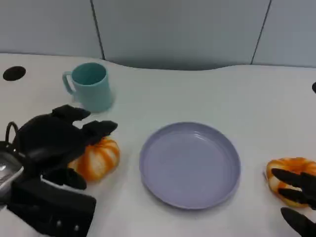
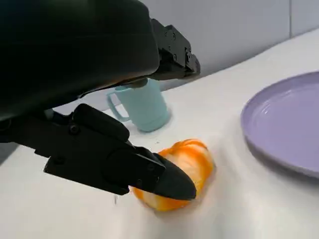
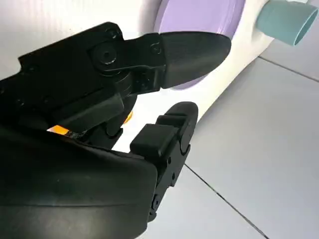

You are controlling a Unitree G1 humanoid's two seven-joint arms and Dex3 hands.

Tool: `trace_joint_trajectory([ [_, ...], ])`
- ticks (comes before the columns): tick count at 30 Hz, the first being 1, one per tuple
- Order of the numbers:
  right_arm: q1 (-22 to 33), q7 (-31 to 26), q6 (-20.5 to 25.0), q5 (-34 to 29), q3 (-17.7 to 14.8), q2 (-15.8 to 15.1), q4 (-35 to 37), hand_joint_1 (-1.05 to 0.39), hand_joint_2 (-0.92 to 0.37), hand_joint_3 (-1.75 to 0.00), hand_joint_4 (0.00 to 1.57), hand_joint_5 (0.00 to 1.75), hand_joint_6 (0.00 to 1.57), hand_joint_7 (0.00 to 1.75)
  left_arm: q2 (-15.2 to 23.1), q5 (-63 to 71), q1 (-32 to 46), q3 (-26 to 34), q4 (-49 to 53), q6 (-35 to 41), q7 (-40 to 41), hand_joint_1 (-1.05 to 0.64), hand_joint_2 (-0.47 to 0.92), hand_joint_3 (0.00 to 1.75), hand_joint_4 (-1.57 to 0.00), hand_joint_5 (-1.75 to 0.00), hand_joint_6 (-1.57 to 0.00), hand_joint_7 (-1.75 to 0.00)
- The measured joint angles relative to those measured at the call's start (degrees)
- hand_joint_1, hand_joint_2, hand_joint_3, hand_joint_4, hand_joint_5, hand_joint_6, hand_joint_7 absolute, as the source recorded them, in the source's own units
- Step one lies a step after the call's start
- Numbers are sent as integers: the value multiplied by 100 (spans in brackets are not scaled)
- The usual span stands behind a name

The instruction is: Grasp the bread from the table and place it into the plate.

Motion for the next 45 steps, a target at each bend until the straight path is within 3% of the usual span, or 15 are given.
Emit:
trace_joint_trajectory([
  [3, 20, 0, 30, 5, -2, 1, -16, -38, -92, -38, 91, 1, 77, 0, -88, 42, -312, -219, 484, 70, -18, -67, 86, 0, -1, -3, -10, -1],
  [8, 38, 4, 25, 20, 4, -2, -36, -37, -92, -38, 92, 1, 77, 0, -552, 148, -1303, -845, 2195, 236, -175, -61, 81, 0, -2, -1, -12, -1],
  [10, 57, 5, 23, 28, -2, -3, -37, -38, -92, -38, 92, 1, 78, 1, -683, 154, -1579, -1050, 2723, 254, -190, -79, 86, 2, 0, 0, -8, -1],
  [13, 69, 5, 27, 26, -2, 2, -58, -39, -92, -37, 93, 2, 78, 0, -918, 233, -2080, -1416, 3601, 276, -243, -92, 91, 12, -3, -2, -8, 0],
  [20, 66, 2, 21, 13, -6, 1, -70, -38, -92, -37, 95, 2, 78, 0, -1139, 460, -2622, -2055, 4840, 70, 124, -91, 92, 24, -4, -2, -10, -1],
  [25, 66, 2, 19, 24, -8, 1, -69, -39, -92, -36, 95, 3, 78, 0, -1310, 496, -2811, -2289, 5362, 78, 452, -80, 92, 20, -9, -4, -13, -2],
  [30, 71, 2, 15, 19, -19, 1, -70, -39, -92, -37, 95, 3, 78, 0, -1479, 495, -2824, -2385, 5931, 81, 1409, -70, 92, 29, -20, -8, -19, -3],
  [32, 68, 2, 5, 20, -25, 0, -70, -39, -92, -37, 95, 2, 78, 0, -1567, 422, -2824, -2380, 6161, 81, 1722, -56, 92, 16, -26, -10, -24, -3],
  [38, 68, 2, -11, 68, -40, 1, -77, -39, -92, -37, 94, 2, 77, 0, -1783, 311, -2994, -2395, 6667, 156, 2075, -41, 91, 5, -39, -15, -31, -4],
  [40, 73, 2, -11, 97, -46, 0, -98, -39, -92, -38, 95, 2, 77, 0, -1820, 274, -3044, -2398, 6721, 177, 2081, -34, 92, 6, -49, -21, -28, -1],
  [43, 80, 2, -11, 100, -58, 0, -171, -39, -92, -38, 96, 3, 77, 0, -1852, 147, -3076, -2391, 6760, 230, 2071, -23, 92, 14, -43, -85, -39, -4],
  [44, 81, 2, -20, 100, -66, -2, -175, -39, -92, -38, 97, 3, 76, 0, -1861, 114, -3083, -2383, 6770, 241, 2072, -21, 92, 12, -40, -102, -47, -9],
  [45, 81, 2, -46, 99, -76, -7, -173, -39, -92, -38, 97, 3, 76, 0, -1875, 85, -3093, -2362, 6786, 250, 2072, -19, 91, 10, -35, -123, -46, -41],
])
